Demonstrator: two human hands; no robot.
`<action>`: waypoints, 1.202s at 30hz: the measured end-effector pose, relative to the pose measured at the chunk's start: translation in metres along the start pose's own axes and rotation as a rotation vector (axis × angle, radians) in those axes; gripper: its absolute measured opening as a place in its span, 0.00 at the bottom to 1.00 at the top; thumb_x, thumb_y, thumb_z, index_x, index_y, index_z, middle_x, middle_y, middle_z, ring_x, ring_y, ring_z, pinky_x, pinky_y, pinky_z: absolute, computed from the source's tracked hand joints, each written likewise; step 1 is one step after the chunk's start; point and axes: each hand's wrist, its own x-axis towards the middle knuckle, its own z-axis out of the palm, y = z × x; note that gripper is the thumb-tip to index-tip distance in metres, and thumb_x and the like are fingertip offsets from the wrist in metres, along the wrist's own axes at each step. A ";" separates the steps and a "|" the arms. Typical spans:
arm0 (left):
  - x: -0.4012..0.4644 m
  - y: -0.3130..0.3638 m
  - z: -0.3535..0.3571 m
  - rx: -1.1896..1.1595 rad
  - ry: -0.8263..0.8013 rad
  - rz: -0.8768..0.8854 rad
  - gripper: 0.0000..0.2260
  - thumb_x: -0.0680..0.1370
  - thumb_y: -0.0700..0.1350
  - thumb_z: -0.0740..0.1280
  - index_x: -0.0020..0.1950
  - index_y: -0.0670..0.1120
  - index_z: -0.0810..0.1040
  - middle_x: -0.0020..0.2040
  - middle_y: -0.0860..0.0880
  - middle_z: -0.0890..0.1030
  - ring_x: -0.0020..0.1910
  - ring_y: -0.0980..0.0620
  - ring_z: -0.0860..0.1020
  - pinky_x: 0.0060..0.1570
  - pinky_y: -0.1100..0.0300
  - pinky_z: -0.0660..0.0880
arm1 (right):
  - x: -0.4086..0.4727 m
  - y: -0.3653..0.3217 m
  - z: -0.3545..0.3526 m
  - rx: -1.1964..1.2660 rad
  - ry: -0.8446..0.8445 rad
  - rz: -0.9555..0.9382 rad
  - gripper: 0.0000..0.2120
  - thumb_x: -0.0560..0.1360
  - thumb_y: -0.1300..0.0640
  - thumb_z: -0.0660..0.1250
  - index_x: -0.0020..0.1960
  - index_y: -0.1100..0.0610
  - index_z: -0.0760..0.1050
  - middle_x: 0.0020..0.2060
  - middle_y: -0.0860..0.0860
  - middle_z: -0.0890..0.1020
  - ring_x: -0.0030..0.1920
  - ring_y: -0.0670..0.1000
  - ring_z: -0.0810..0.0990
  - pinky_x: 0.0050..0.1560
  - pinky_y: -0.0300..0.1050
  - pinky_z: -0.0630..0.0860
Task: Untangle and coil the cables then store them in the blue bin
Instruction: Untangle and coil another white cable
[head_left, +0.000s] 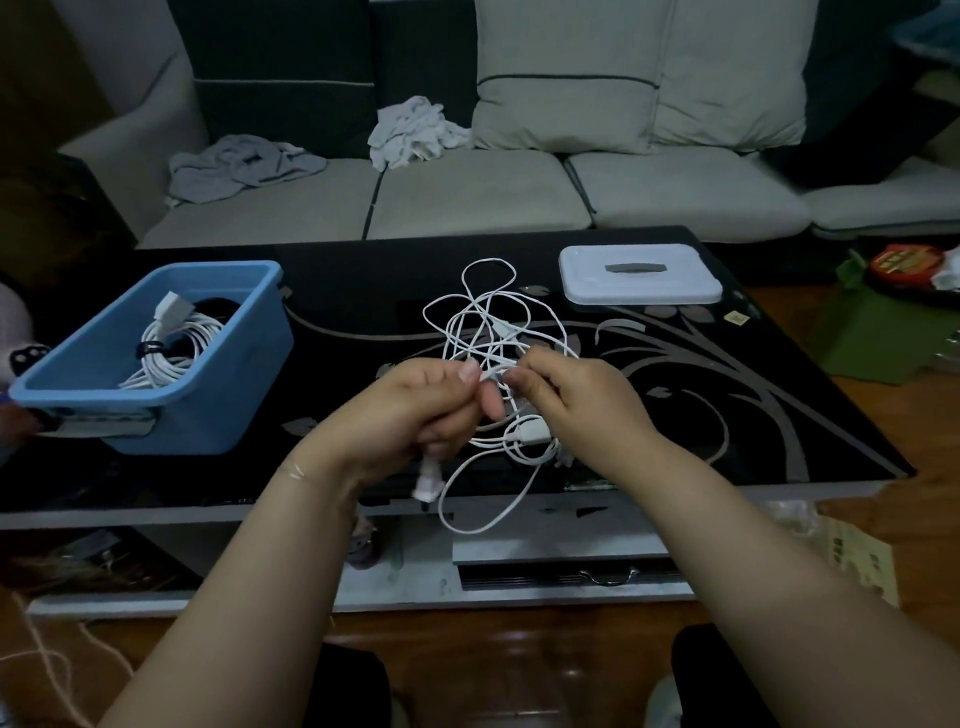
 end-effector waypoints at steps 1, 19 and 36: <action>0.002 -0.001 0.002 -0.098 0.007 0.033 0.19 0.79 0.50 0.58 0.44 0.38 0.80 0.20 0.55 0.63 0.21 0.57 0.59 0.23 0.66 0.58 | 0.000 -0.003 0.002 -0.020 -0.017 -0.007 0.20 0.79 0.39 0.54 0.49 0.53 0.76 0.29 0.49 0.76 0.34 0.53 0.75 0.34 0.47 0.66; 0.015 0.000 0.005 -0.443 0.608 0.258 0.15 0.85 0.45 0.51 0.44 0.43 0.71 0.62 0.39 0.79 0.57 0.42 0.81 0.56 0.45 0.78 | -0.005 -0.017 0.033 -0.343 -0.309 -0.130 0.26 0.79 0.57 0.56 0.74 0.42 0.53 0.47 0.54 0.81 0.46 0.60 0.78 0.41 0.50 0.75; 0.020 -0.021 0.006 1.608 0.437 -0.100 0.05 0.80 0.46 0.57 0.45 0.49 0.64 0.47 0.47 0.79 0.45 0.40 0.78 0.35 0.55 0.62 | 0.003 -0.021 0.022 -0.383 -0.253 -0.098 0.11 0.76 0.54 0.61 0.58 0.51 0.71 0.52 0.52 0.81 0.55 0.57 0.77 0.47 0.46 0.65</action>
